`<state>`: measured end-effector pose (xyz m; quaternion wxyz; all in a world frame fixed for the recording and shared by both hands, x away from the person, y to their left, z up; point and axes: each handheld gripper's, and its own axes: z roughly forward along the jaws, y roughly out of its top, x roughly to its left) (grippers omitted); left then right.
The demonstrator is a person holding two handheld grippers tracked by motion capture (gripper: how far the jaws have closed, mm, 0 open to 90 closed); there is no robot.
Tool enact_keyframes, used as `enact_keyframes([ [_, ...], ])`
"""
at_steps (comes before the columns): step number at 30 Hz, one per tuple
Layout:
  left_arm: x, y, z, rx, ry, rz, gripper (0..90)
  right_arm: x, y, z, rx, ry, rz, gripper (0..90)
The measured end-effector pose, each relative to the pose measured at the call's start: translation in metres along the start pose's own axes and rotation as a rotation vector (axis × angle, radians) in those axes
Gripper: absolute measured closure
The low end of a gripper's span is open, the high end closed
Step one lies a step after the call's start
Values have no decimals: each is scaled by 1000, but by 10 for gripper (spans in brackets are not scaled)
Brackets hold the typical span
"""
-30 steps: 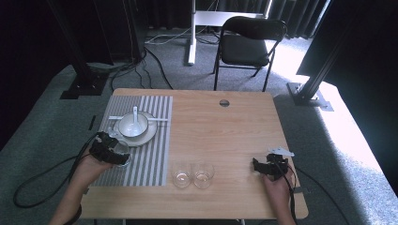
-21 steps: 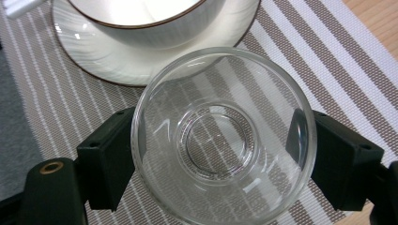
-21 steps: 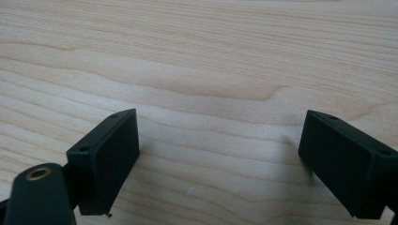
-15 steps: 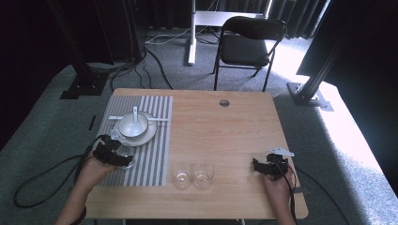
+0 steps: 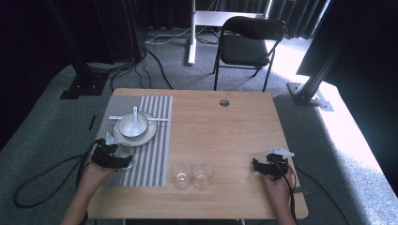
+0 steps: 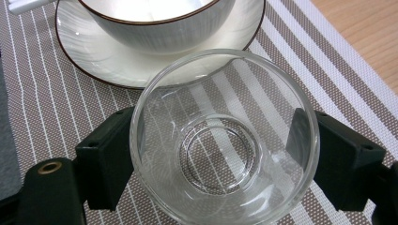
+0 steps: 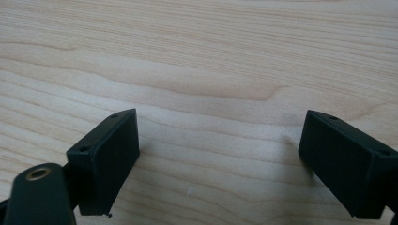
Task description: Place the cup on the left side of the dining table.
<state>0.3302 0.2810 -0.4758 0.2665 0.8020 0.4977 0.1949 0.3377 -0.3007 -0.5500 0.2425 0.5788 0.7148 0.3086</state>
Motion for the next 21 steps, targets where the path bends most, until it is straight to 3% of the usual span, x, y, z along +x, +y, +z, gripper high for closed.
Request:
enact_keyframes([
  [1,0,-1,0,-7,6,0,102,0,0,0,0,0,0,121],
  [3,-3,-5,1,-39,62,24,101,0,0,0,0,0,0,121],
  [7,-5,-12,4,-73,72,5,100,0,0,0,0,0,0,121],
  [13,-8,-23,8,-63,37,-31,100,0,0,0,1,0,0,121],
  [15,-8,-28,8,-93,11,-58,98,0,0,0,1,0,0,121],
  [17,-8,-30,8,-60,22,-71,1,0,0,0,1,0,0,121],
  [19,-7,-32,6,-72,20,-88,1,0,0,0,1,0,0,121],
  [21,-8,-34,3,-89,45,-89,1,0,0,0,1,0,1,121],
])
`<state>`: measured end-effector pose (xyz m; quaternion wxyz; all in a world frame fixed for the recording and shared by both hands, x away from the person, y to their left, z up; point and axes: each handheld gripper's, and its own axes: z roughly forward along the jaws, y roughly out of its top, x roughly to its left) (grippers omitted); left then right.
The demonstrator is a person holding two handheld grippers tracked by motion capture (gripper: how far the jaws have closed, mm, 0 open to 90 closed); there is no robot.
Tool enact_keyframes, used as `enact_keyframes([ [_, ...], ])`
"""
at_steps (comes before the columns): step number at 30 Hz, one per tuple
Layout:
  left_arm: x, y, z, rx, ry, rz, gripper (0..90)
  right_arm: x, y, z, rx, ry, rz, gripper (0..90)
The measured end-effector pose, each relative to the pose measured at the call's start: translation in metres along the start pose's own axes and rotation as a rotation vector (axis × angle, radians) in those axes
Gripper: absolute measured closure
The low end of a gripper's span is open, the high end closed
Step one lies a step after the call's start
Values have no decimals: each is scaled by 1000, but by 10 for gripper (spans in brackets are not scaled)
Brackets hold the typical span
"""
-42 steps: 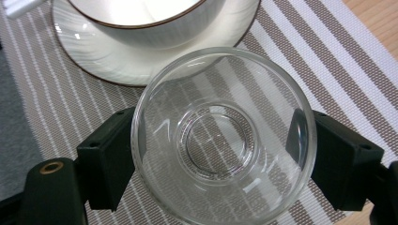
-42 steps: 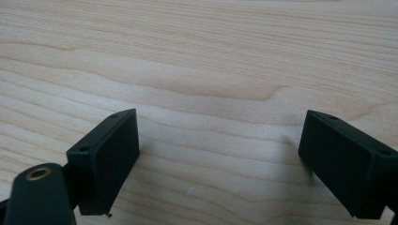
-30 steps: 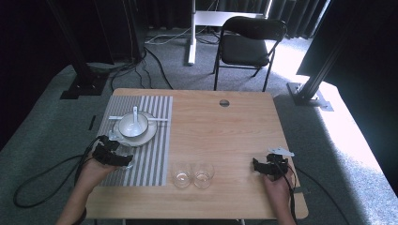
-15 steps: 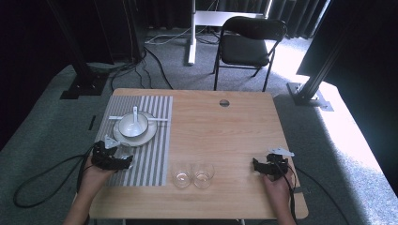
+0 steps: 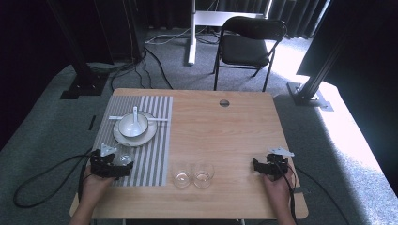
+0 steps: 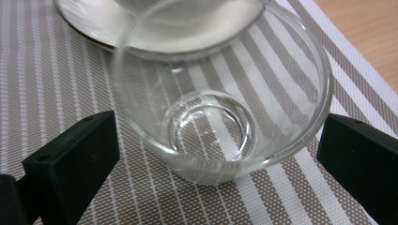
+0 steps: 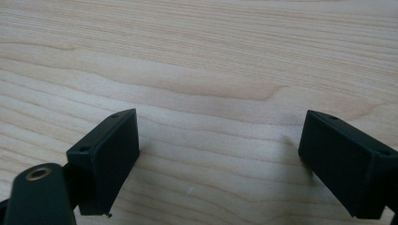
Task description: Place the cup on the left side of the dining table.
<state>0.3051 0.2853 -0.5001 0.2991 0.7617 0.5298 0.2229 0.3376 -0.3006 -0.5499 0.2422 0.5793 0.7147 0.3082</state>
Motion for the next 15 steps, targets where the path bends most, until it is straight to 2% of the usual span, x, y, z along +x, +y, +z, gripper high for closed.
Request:
enact_keyframes([
  [3,-1,-3,-3,-18,-8,-18,2,0,0,0,0,0,0,121],
  [7,-5,-9,-7,-43,35,-9,2,0,0,0,0,0,0,121],
  [12,-4,-16,-8,-38,31,-25,2,0,0,0,0,0,1,121],
  [15,-5,-21,-9,-42,14,-34,2,0,0,0,0,0,1,121],
])
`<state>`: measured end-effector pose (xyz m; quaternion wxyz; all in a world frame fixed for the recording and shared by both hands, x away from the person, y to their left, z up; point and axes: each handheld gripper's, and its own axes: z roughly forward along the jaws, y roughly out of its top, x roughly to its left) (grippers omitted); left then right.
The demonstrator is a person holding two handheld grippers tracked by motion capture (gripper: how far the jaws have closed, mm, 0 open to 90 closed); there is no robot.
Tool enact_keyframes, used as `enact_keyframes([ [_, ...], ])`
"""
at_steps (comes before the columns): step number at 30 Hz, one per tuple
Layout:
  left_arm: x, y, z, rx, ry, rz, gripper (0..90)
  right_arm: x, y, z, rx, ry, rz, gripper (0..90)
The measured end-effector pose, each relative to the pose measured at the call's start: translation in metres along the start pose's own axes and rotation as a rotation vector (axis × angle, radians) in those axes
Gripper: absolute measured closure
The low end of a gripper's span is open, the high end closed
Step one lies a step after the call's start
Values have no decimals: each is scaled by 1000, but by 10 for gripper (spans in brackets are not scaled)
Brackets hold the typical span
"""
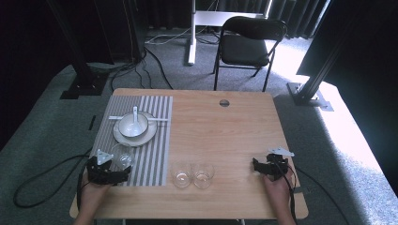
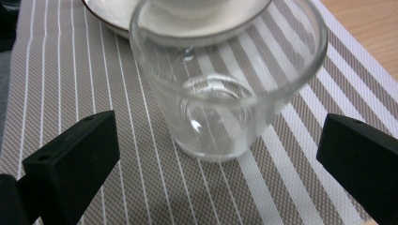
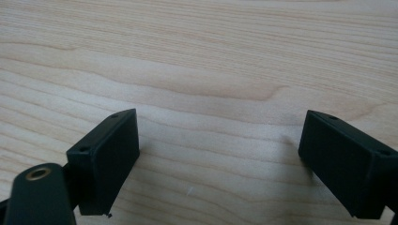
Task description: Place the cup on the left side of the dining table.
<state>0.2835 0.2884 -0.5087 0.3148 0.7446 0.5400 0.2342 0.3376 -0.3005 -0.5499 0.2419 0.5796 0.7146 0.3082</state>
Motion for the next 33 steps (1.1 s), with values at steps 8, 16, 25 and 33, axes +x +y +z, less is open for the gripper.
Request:
enact_keyframes([
  [8,2,-10,-13,-16,-16,-39,2,0,0,0,0,0,0,121],
  [16,4,-29,-19,11,12,-42,2,0,0,0,0,0,0,121],
  [25,6,-47,-28,6,53,-47,2,0,0,0,0,0,-1,121],
  [33,11,-57,-37,-3,50,-46,2,0,0,0,0,-1,2,121],
])
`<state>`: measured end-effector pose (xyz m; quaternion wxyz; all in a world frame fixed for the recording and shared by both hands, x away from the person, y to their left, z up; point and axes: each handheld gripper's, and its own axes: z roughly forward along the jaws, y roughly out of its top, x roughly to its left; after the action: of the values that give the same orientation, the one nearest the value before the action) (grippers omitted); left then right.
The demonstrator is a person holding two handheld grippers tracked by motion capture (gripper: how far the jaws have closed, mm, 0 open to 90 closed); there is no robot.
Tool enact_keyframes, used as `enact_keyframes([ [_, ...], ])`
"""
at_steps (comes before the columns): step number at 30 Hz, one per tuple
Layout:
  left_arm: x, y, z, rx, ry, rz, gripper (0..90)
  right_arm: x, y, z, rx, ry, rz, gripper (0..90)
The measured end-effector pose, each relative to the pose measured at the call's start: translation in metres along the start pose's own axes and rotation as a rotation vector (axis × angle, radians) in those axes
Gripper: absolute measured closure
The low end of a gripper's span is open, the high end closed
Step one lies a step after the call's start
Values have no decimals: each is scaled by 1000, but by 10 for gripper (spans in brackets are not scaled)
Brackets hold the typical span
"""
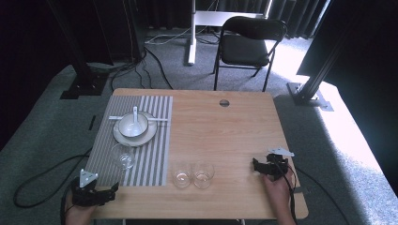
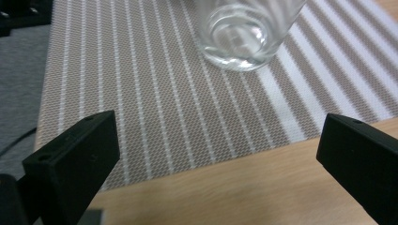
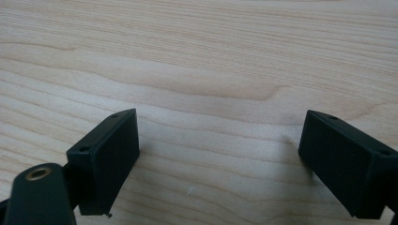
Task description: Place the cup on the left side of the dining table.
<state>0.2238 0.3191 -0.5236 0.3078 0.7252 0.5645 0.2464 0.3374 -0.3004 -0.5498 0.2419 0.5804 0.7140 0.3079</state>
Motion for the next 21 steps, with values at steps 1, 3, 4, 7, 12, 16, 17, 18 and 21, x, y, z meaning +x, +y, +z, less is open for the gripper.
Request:
enact_keyframes([
  [1,1,-2,-1,5,-4,-1,2,0,0,0,0,0,1,121],
  [3,2,-7,-3,6,3,-6,2,0,0,0,1,0,2,121],
  [4,3,-10,-4,7,4,-9,2,0,0,0,1,0,1,121],
  [7,4,-17,-8,8,9,-8,2,0,0,0,1,0,2,121],
  [12,8,-27,-14,7,12,-8,2,0,0,0,1,-1,2,121],
  [16,8,-35,-18,14,8,-9,2,0,0,0,1,-1,2,121],
  [17,8,-37,-18,20,9,0,2,0,0,0,1,-1,1,121],
  [18,8,-40,-18,27,17,5,2,0,0,0,1,-1,2,121],
  [21,9,-45,-21,14,28,-10,2,0,0,0,1,-1,2,121],
])
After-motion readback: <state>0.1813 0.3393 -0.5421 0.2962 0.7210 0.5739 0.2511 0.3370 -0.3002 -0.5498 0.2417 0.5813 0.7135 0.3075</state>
